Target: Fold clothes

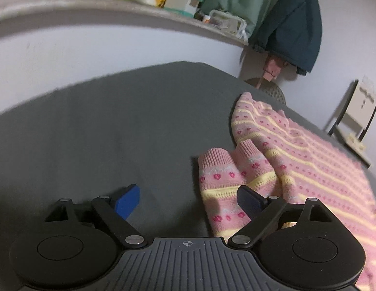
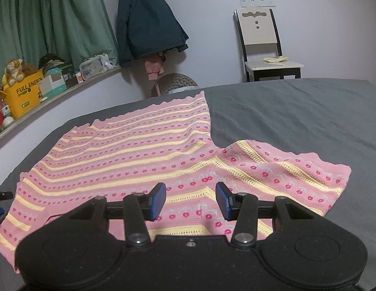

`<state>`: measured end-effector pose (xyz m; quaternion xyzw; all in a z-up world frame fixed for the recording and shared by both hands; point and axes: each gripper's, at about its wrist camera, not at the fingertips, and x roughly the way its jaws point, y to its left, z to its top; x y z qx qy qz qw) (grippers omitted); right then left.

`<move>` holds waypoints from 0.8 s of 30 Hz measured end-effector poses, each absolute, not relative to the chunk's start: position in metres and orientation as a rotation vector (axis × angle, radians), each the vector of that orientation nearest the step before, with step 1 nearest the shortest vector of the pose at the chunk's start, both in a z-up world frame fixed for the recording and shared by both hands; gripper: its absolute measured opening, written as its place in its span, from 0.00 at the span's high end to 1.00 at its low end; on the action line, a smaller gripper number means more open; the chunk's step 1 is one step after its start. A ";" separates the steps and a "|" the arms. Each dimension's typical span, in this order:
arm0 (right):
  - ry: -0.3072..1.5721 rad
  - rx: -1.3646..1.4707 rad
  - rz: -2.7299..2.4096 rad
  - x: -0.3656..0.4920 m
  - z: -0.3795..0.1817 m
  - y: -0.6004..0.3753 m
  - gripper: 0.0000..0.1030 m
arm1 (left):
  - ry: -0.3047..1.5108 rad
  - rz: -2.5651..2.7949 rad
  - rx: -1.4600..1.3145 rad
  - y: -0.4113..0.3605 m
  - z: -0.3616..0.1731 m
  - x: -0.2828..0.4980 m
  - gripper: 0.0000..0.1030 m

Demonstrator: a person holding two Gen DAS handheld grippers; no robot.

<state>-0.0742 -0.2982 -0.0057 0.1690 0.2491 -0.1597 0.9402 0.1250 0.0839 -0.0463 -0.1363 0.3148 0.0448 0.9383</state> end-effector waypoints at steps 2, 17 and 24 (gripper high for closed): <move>0.508 0.349 -0.319 -0.074 -0.005 -0.298 0.57 | 0.645 0.101 -0.196 0.076 -0.047 0.127 0.37; 0.512 0.347 -0.300 -0.074 -0.006 -0.297 0.56 | 0.538 0.107 -0.037 0.064 -0.024 0.117 0.98; 0.522 0.331 -0.295 -0.072 -0.008 -0.295 0.56 | 0.421 0.341 -0.001 0.097 0.006 0.094 0.98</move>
